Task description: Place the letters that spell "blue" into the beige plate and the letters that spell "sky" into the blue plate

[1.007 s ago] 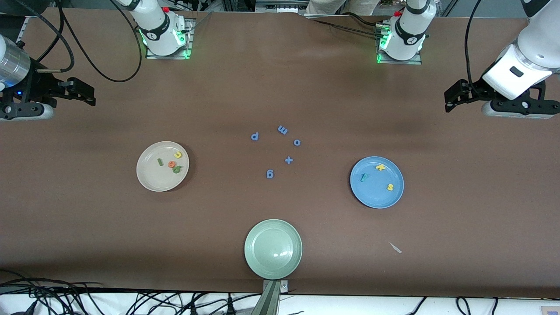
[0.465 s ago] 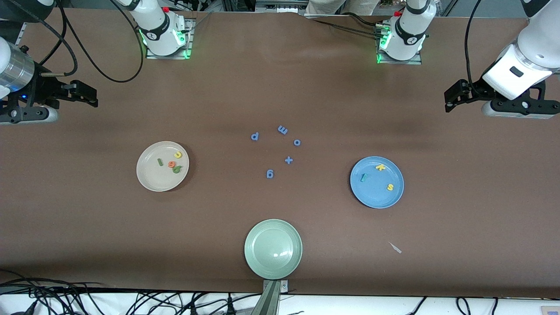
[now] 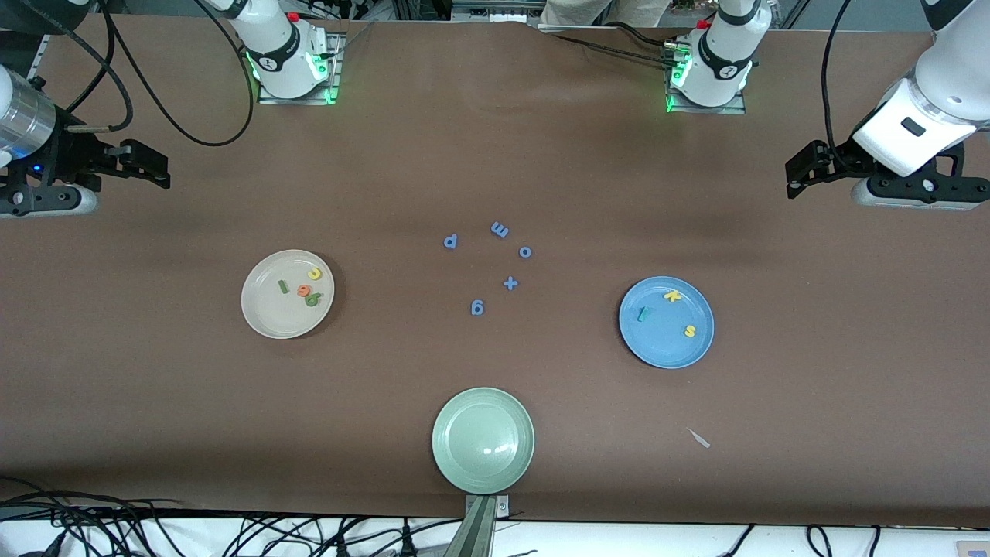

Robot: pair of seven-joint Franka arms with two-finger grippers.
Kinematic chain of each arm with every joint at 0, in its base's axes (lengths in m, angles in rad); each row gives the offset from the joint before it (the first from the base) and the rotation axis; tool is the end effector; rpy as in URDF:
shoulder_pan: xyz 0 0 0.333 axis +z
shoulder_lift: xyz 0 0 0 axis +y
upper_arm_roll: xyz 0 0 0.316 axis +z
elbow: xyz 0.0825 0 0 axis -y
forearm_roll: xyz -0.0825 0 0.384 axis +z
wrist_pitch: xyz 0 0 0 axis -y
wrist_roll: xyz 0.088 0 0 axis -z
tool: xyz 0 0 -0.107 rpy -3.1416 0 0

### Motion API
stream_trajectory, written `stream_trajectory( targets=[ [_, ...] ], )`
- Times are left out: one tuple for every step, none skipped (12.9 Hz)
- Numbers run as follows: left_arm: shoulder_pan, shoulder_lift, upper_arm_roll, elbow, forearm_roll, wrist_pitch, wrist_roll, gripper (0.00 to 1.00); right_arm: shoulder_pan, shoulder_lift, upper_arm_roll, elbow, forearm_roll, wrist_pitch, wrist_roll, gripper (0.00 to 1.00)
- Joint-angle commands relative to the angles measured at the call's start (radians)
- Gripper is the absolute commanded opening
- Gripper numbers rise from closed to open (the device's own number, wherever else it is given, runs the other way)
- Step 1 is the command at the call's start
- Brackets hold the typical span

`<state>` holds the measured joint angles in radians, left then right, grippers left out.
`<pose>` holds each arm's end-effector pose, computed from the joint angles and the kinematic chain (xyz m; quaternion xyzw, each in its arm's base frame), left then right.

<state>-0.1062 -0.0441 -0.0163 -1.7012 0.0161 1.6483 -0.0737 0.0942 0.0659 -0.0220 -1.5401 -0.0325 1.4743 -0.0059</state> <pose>0.5413 -0.0652 0.5937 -0.9996 0.0250 0.0036 0.0088 0.5618 0.0373 0.5943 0.9969 0.0384 -0.0652 0.0191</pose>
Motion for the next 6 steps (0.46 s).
stream_trajectory(
  targets=[
    [0.002, 0.012, -0.001, 0.029, 0.008, -0.022, 0.017, 1.0, -0.004, 0.012, 0.001, 0.031, 0.003, -0.016, -0.012, 1.0],
    [0.003, 0.012, -0.001, 0.029, 0.008, -0.022, 0.017, 1.0, -0.001, 0.02, 0.001, 0.031, 0.008, -0.015, -0.012, 1.0],
    [0.003, 0.01, -0.001, 0.029, 0.008, -0.022, 0.017, 1.0, 0.007, 0.02, 0.002, 0.031, 0.008, -0.014, -0.009, 1.0],
    [0.002, 0.01, -0.001, 0.029, 0.008, -0.022, 0.017, 1.0, 0.009, 0.02, 0.007, 0.031, 0.008, -0.014, -0.009, 1.0],
    [0.003, 0.01, -0.001, 0.029, 0.008, -0.022, 0.017, 1.0, 0.01, 0.021, 0.008, 0.031, 0.008, -0.014, -0.008, 1.0],
    [0.002, 0.012, -0.001, 0.029, 0.008, -0.022, 0.017, 1.0, 0.01, 0.021, 0.008, 0.031, 0.011, -0.014, -0.008, 1.0]
  ],
)
